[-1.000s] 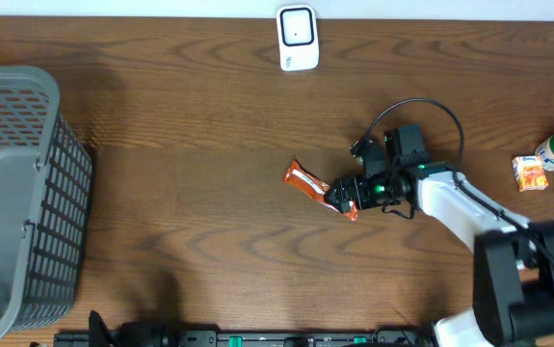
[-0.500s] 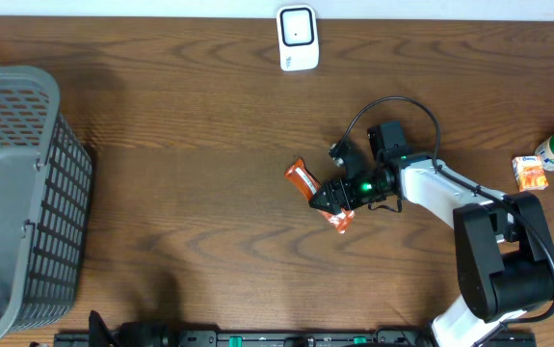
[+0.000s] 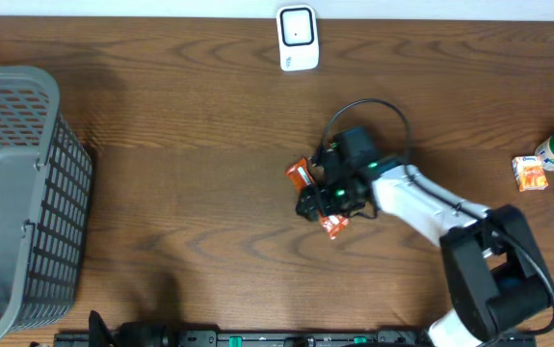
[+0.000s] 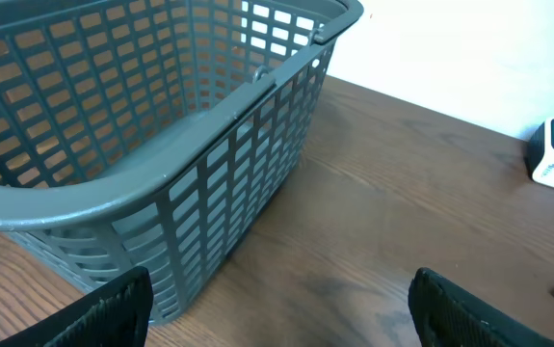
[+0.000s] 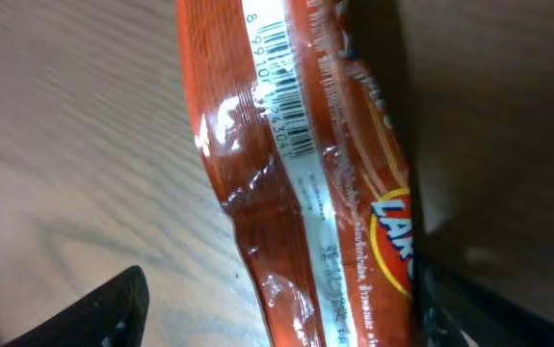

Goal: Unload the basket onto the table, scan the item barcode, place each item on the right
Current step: 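Lift the chocolate bar off the table with the right gripper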

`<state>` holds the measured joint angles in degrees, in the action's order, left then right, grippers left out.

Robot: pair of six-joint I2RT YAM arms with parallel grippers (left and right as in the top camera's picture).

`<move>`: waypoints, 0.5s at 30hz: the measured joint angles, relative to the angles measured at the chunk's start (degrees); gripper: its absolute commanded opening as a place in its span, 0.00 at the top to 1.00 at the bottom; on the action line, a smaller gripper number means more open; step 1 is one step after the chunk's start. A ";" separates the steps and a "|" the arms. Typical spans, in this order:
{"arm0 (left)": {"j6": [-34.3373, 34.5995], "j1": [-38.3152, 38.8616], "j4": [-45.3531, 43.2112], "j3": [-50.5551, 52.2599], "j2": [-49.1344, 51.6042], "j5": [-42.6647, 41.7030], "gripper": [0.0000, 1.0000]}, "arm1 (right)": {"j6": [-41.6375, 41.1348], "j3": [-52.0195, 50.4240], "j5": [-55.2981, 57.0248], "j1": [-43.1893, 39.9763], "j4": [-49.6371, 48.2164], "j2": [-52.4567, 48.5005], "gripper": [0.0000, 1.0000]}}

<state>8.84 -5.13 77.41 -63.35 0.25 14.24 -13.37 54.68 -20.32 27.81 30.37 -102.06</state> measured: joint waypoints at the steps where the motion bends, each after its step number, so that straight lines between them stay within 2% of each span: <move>1: -0.02 0.00 0.00 0.00 0.00 0.00 0.14 | -1.79 0.13 2.62 1.73 0.50 0.20 0.12; 8: 0.00 0.00 0.00 0.00 0.00 0.00 0.15 | -16.48 0.55 17.46 9.77 7.93 0.50 0.12; 15: 0.00 0.00 -0.02 0.00 0.00 0.00 0.14 | -22.32 -0.24 21.53 9.90 9.99 0.46 0.14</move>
<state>8.84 -5.13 77.38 -63.35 0.25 14.24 -35.68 54.43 1.21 37.71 40.36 -101.60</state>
